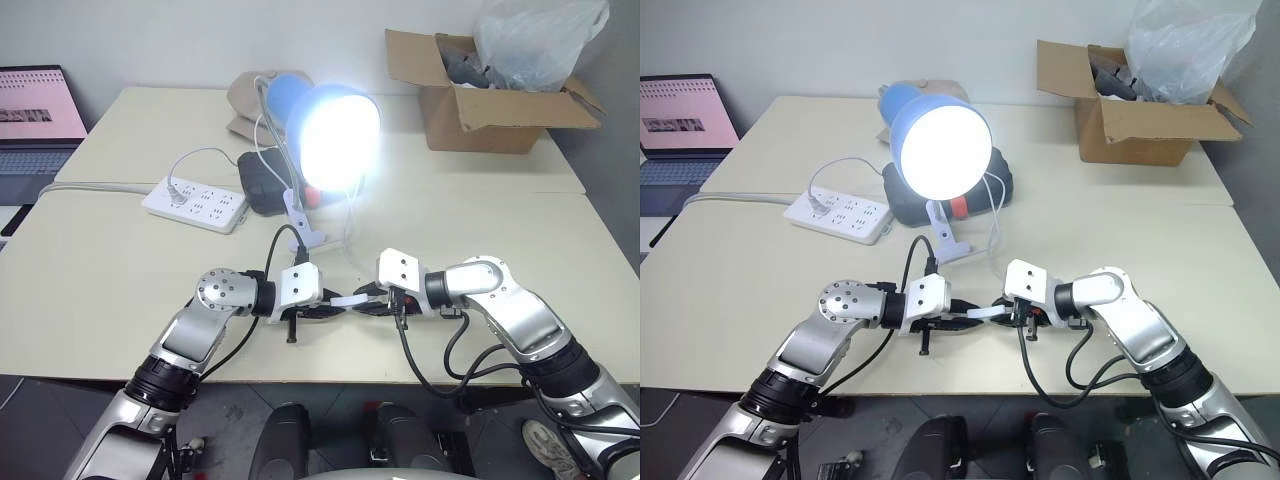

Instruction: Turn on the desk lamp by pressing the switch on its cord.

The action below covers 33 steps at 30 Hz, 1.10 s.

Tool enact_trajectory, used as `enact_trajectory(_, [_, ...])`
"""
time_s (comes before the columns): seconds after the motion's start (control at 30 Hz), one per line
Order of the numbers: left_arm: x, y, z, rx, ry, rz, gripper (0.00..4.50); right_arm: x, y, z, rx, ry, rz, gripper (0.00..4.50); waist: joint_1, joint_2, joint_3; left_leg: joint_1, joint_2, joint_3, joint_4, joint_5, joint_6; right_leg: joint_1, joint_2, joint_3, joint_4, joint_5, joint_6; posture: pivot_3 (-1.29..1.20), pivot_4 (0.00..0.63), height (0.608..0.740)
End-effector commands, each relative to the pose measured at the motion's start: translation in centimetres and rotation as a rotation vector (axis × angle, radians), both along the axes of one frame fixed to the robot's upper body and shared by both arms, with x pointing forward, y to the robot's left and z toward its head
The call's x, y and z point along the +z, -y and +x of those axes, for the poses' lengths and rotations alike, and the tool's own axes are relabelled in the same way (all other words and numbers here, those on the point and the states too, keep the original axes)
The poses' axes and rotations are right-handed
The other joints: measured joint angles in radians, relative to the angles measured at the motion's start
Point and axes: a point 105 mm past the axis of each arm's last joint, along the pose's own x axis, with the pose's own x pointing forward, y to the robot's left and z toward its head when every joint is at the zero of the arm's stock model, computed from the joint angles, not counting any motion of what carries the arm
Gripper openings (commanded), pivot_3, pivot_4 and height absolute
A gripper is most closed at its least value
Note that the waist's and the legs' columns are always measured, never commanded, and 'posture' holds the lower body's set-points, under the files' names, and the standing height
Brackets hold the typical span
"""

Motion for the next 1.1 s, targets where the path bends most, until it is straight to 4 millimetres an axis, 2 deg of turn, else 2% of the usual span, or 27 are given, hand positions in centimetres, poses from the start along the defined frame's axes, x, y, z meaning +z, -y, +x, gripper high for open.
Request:
enact_trajectory(0.03, [1.3, 0.5, 0.0, -0.004, 0.046, -0.042, 0.40, 0.9, -0.3, 0.0, 0.015, 0.035, 0.023, 0.79, 0.000, 0.000, 0.000, 0.000, 0.000, 0.000, 0.000, 0.000, 0.000, 0.000, 0.000, 0.000, 0.000, 0.000, 0.000, 0.00, 0.150, 0.740])
enact_trajectory(0.23, [1.3, 0.6, 0.0, -0.007, 0.048, -0.044, 0.40, 1.0, -0.4, -0.2, 0.034, 0.023, 0.035, 0.77, 0.000, 0.000, 0.000, 0.000, 0.000, 0.000, 0.000, 0.000, 0.000, 0.000, 0.000, 0.000, 0.000, 0.000, 0.000, 0.00, 0.150, 0.740])
enact_trajectory(0.3, [1.3, 0.6, 0.0, -0.008, 0.047, -0.044, 0.40, 1.1, -0.5, -0.2, 0.036, 0.023, 0.044, 1.46, 0.000, 0.000, 0.000, 0.000, 0.000, 0.000, 0.000, 0.000, 0.000, 0.000, 0.000, 0.000, 0.000, 0.000, 0.000, 0.00, 0.150, 0.740])
enact_trajectory(0.33, [1.3, 0.6, 0.0, -0.010, 0.048, -0.043, 0.40, 1.1, -0.5, -0.3, 0.040, 0.024, 0.044, 1.58, 0.000, 0.000, 0.000, 0.000, 0.000, 0.000, 0.000, 0.000, 0.000, 0.000, 0.000, 0.000, 0.000, 0.000, 0.000, 0.00, 0.150, 0.740])
enact_trajectory(0.4, [1.3, 0.6, 0.0, -0.012, 0.052, -0.039, 0.40, 1.2, -0.4, -0.3, 0.042, 0.026, 0.051, 2.15, 0.000, 0.000, 0.000, 0.000, 0.000, 0.000, 0.000, 0.000, 0.000, 0.000, 0.000, 0.000, 0.000, 0.000, 0.000, 0.00, 0.150, 0.740])
enact_trajectory(0.63, [0.8, 0.4, 0.1, -0.019, 0.077, -0.001, 0.40, 2.4, -0.6, -0.4, 0.059, 0.046, 0.089, 3.68, 0.000, 0.000, 0.000, 0.000, 0.000, 0.000, 0.000, 0.000, 0.000, 0.000, 0.000, 0.000, 0.000, 0.000, 0.000, 0.00, 0.150, 0.740])
enact_trajectory(0.77, [0.3, 0.2, 0.8, 0.012, 0.095, 0.018, 0.40, 3.6, 0.3, -0.6, 0.043, 0.078, 0.094, 4.44, 0.000, 0.000, 0.000, 0.000, 0.000, 0.000, 0.000, 0.000, 0.000, 0.000, 0.000, 0.000, 0.000, 0.000, 0.000, 0.00, 0.150, 0.740])
enact_trajectory(0.9, [-0.3, 0.1, 2.1, 0.065, 0.115, 0.015, 0.40, 4.5, 3.1, -0.8, -0.036, 0.119, 0.065, 4.50, 0.008, 0.000, 0.000, 0.000, 0.000, 0.000, 0.000, 0.000, 0.000, 0.000, 0.000, 0.000, 0.000, 0.000, 0.000, 0.00, 0.150, 0.740])
enact_trajectory(1.1, [0.0, 0.6, 3.8, 0.107, 0.147, -0.025, 0.40, 4.7, 6.1, -1.7, -0.153, 0.139, 0.026, 4.50, 0.012, 0.000, 0.000, 0.000, 0.000, 0.000, 0.000, 0.000, 0.000, 0.000, 0.000, 0.000, 0.000, 0.000, 0.000, 0.00, 0.150, 0.740])
